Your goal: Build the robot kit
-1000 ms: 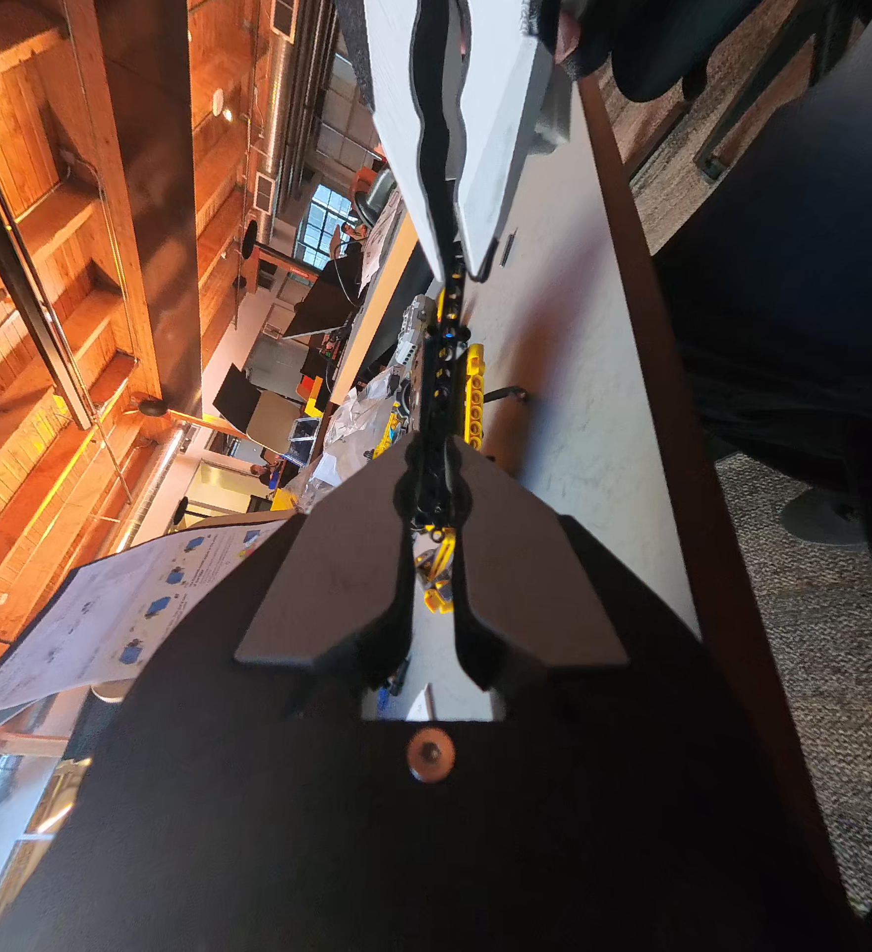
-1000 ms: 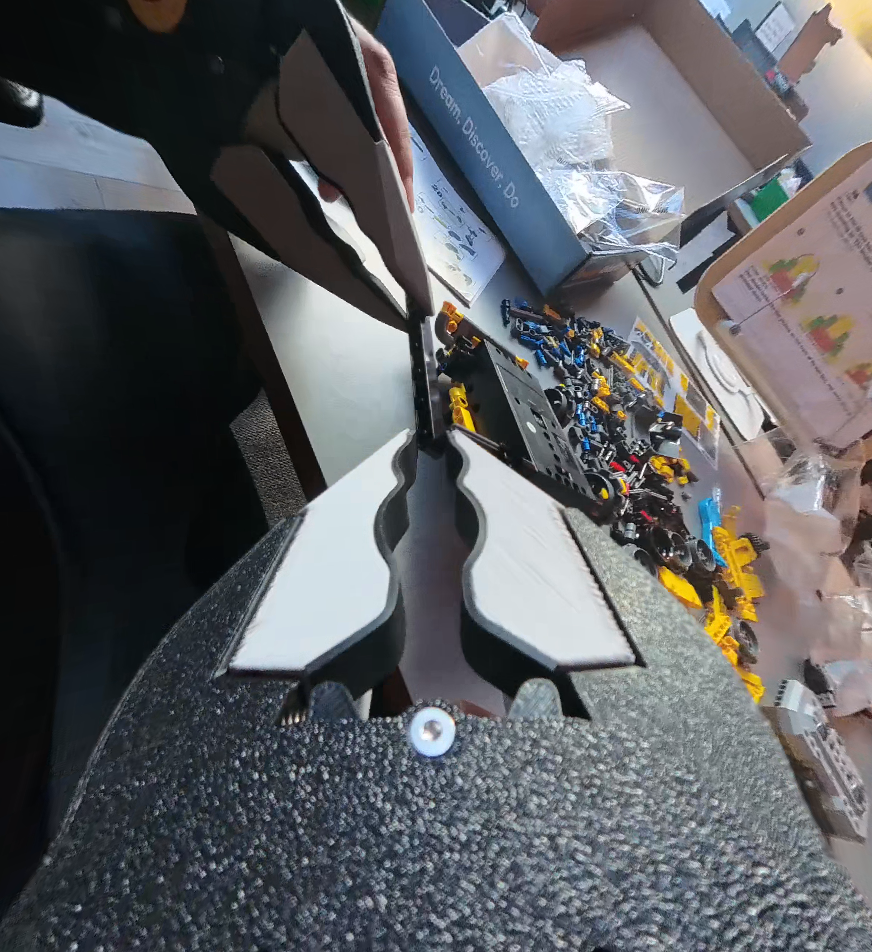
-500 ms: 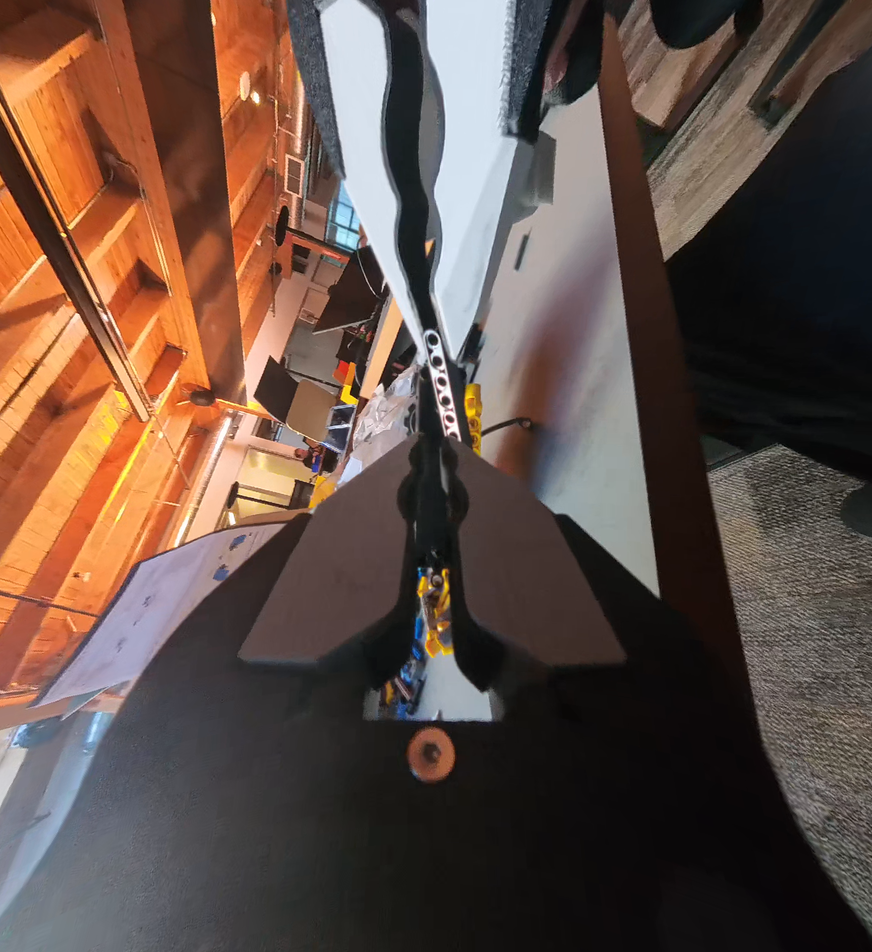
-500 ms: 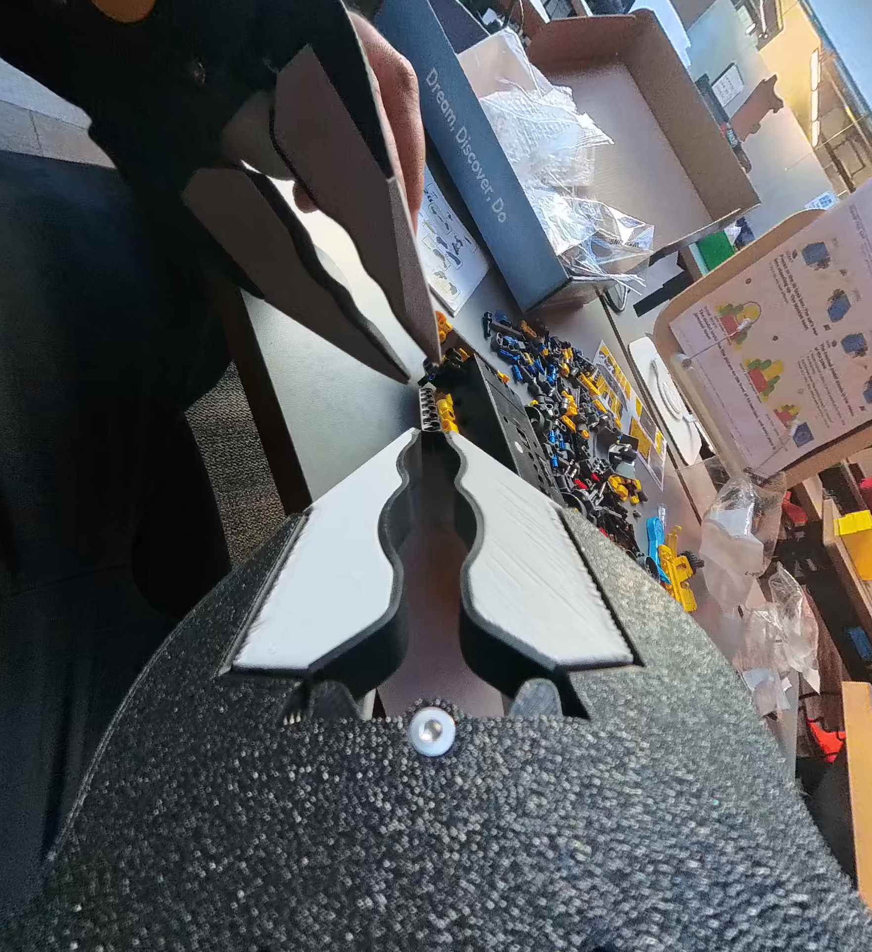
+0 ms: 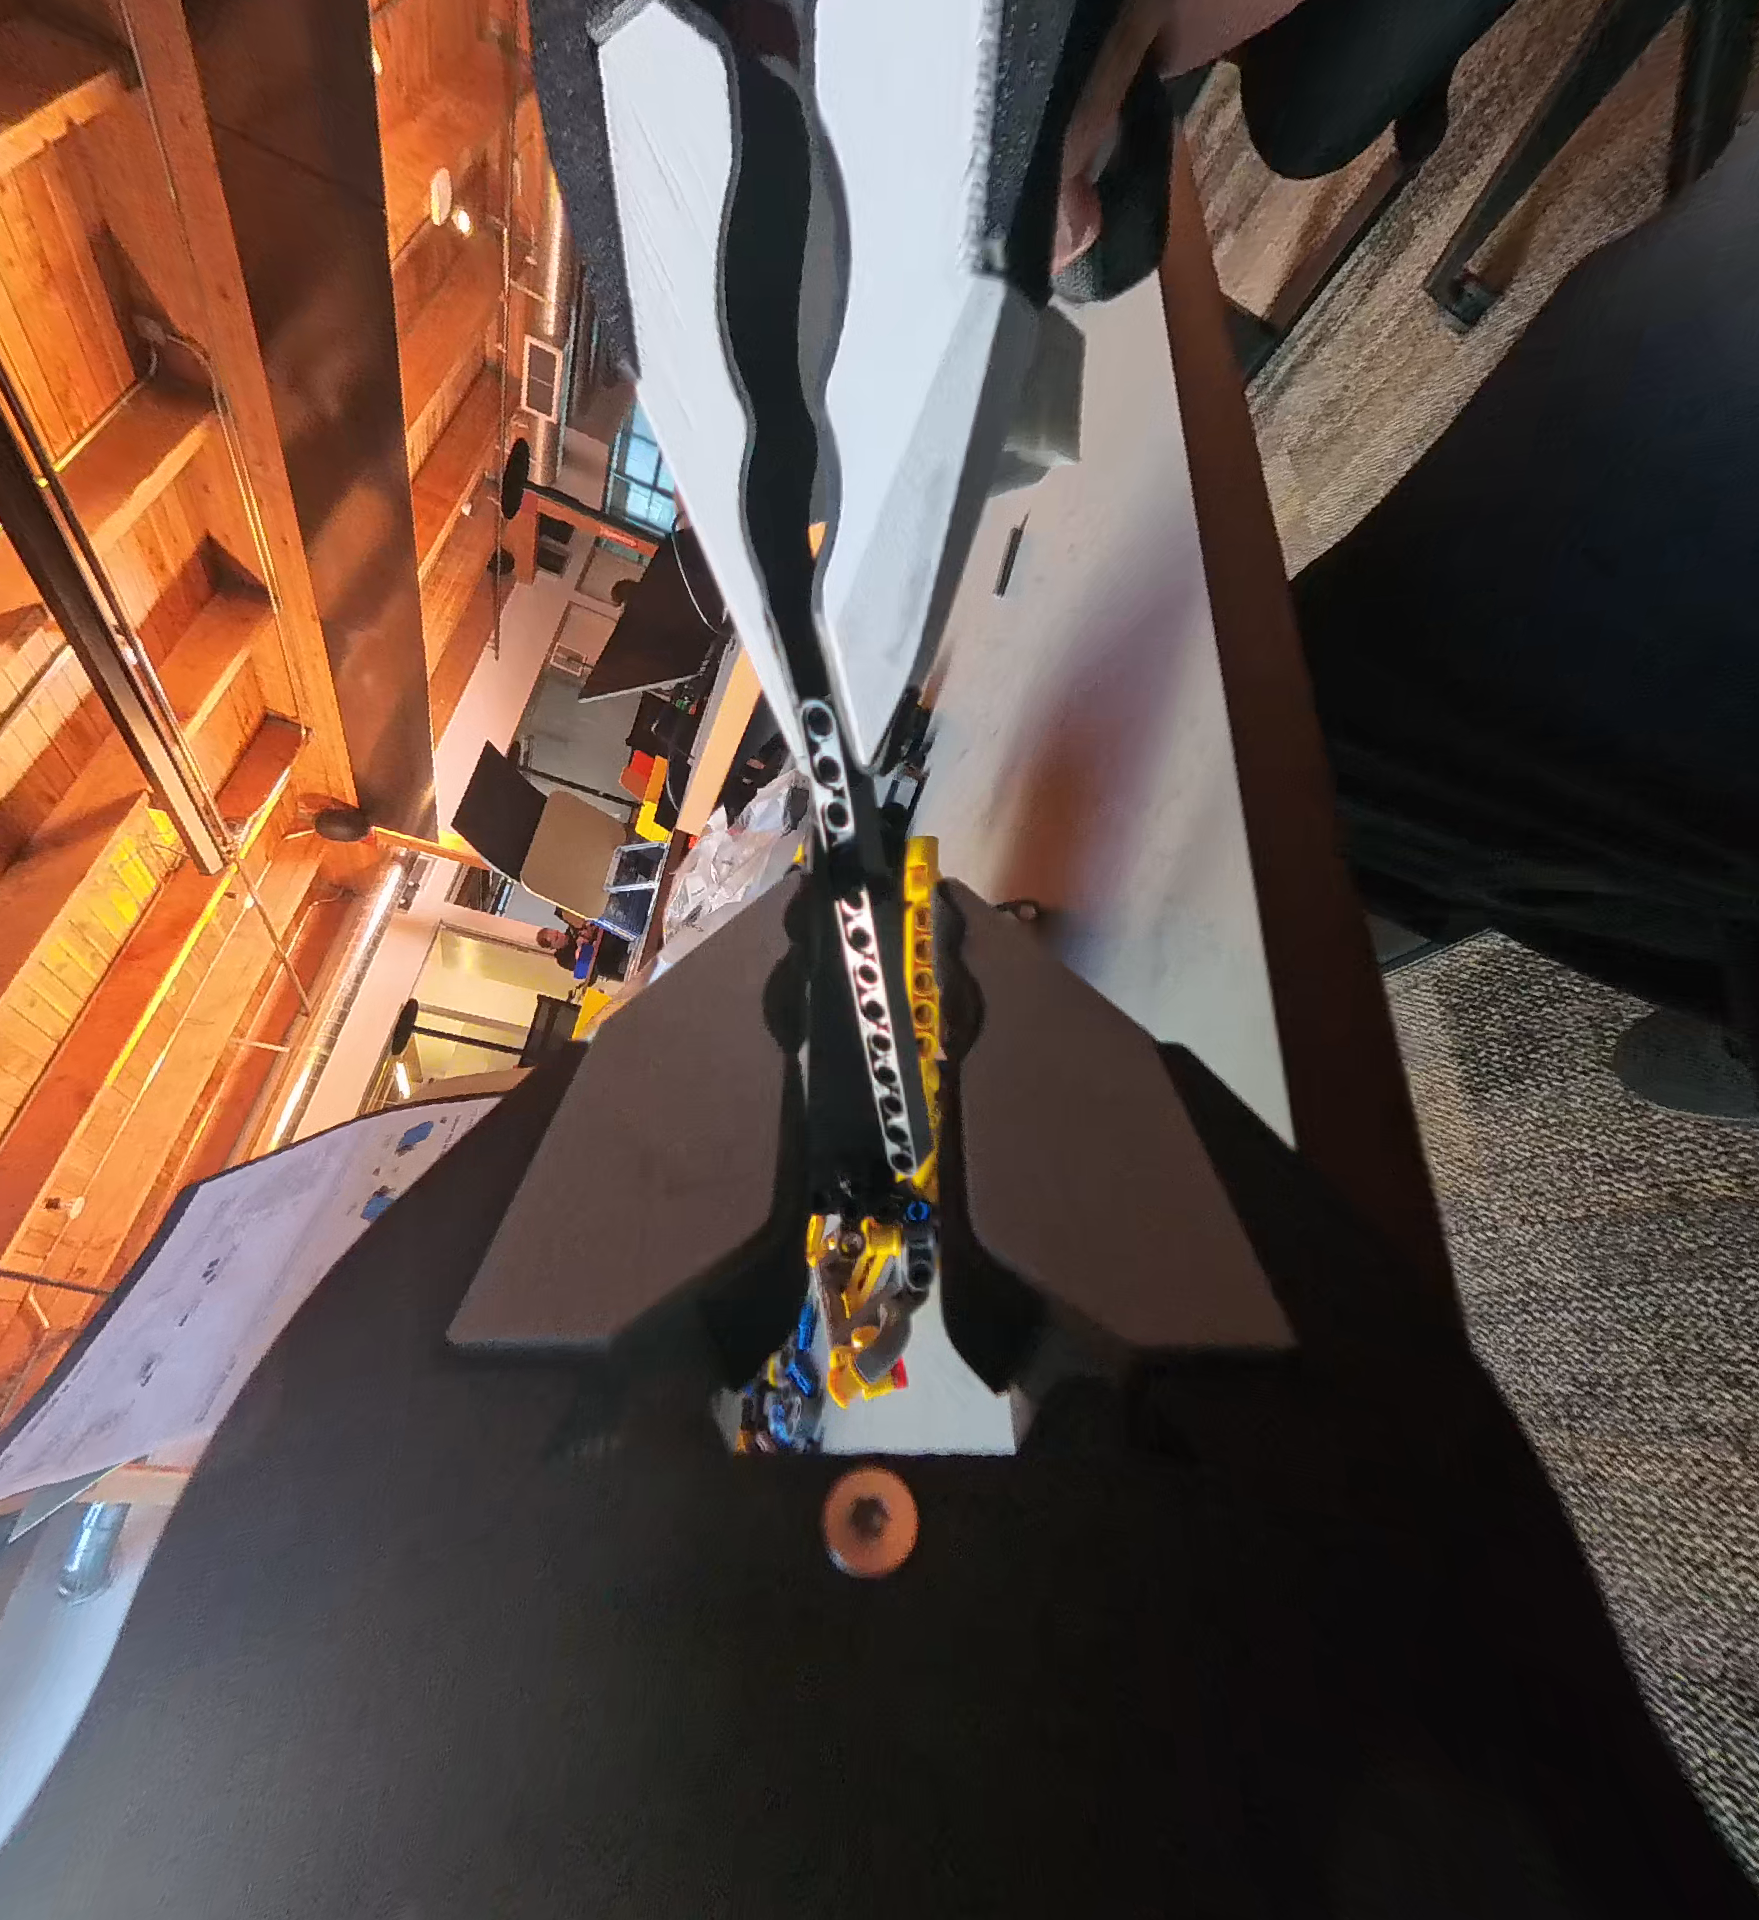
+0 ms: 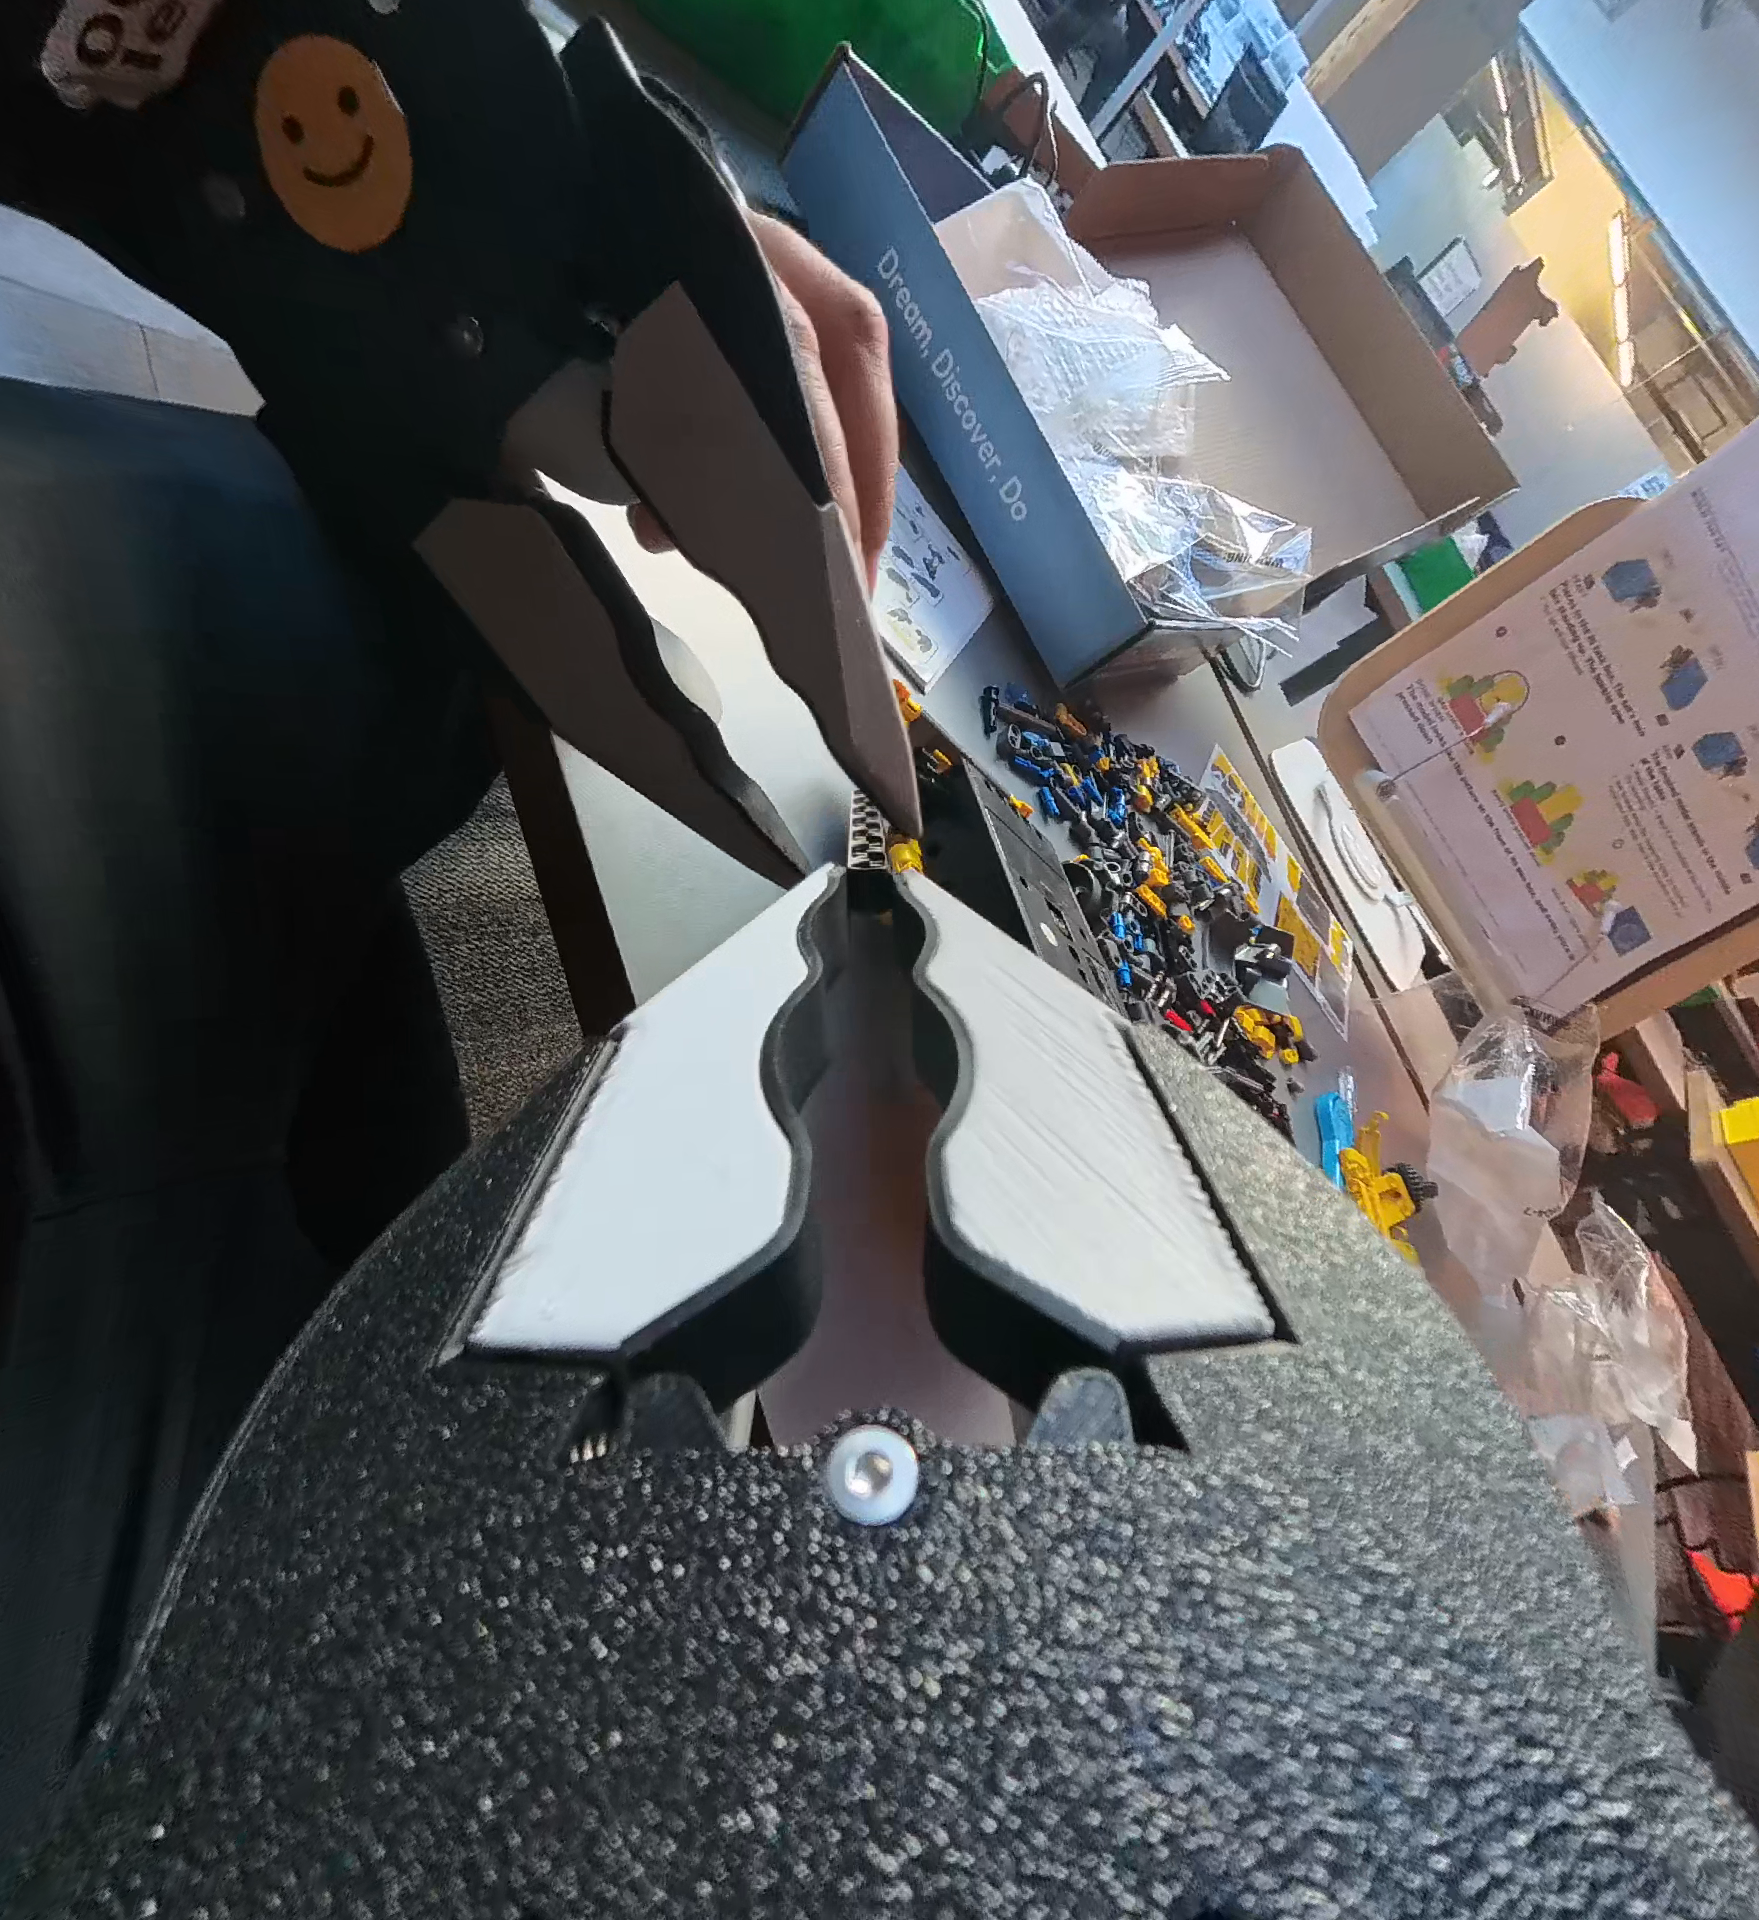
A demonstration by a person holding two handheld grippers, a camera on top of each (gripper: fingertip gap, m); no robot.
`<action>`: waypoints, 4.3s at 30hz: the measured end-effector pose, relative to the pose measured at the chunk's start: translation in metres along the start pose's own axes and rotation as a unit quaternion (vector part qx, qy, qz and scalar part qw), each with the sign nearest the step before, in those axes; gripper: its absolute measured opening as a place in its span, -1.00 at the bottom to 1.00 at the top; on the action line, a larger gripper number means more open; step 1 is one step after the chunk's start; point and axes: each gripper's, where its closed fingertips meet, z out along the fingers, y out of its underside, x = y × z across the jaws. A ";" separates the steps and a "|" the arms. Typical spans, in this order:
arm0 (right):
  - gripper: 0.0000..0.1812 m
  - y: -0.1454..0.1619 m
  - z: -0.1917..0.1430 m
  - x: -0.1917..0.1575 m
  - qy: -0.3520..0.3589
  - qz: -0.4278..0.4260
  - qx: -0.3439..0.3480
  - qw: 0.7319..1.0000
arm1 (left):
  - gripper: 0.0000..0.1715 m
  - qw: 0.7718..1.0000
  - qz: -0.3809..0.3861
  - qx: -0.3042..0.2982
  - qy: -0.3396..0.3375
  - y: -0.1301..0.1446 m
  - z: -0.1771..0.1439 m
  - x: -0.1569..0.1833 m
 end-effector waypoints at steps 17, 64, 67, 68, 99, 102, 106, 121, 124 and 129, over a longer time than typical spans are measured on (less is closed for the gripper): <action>-0.90 0.005 0.006 0.001 -0.019 -0.011 0.020 1.000 | -0.95 0.999 0.017 -0.036 0.009 0.016 -0.002 -0.009; -0.13 0.038 0.011 0.035 -0.033 0.345 -0.006 0.938 | -0.96 0.985 0.095 -0.121 -0.073 0.023 0.012 -0.004; -0.04 0.043 0.016 0.038 -0.042 0.362 -0.008 0.931 | -0.96 0.985 0.091 -0.126 -0.073 0.025 0.014 -0.004; -0.02 0.044 0.018 0.038 -0.047 0.369 -0.007 0.928 | -0.96 0.985 0.088 -0.127 -0.074 0.025 0.015 -0.004; -0.53 0.062 0.019 0.040 -0.092 0.310 -0.005 0.946 | -0.96 0.983 0.065 -0.150 -0.088 0.033 0.034 -0.006; -0.56 0.063 0.020 0.041 -0.088 0.307 -0.009 0.948 | -0.96 0.982 0.072 -0.150 -0.092 0.035 0.036 -0.008; -0.58 0.067 0.021 0.042 -0.088 0.319 -0.013 0.944 | -0.96 0.981 0.082 -0.148 -0.094 0.034 0.040 -0.008; -0.32 0.150 -0.030 0.059 0.018 0.243 -0.148 0.959 | -0.76 0.978 0.062 -0.176 -0.091 0.053 0.020 -0.006; -0.32 0.182 -0.056 0.074 0.062 0.291 -0.162 0.941 | -0.69 0.975 0.056 -0.192 -0.093 0.060 0.006 -0.009; -0.29 0.226 -0.093 0.084 0.099 0.328 -0.197 0.919 | -0.64 0.972 -0.025 -0.207 -0.111 0.060 -0.038 -0.021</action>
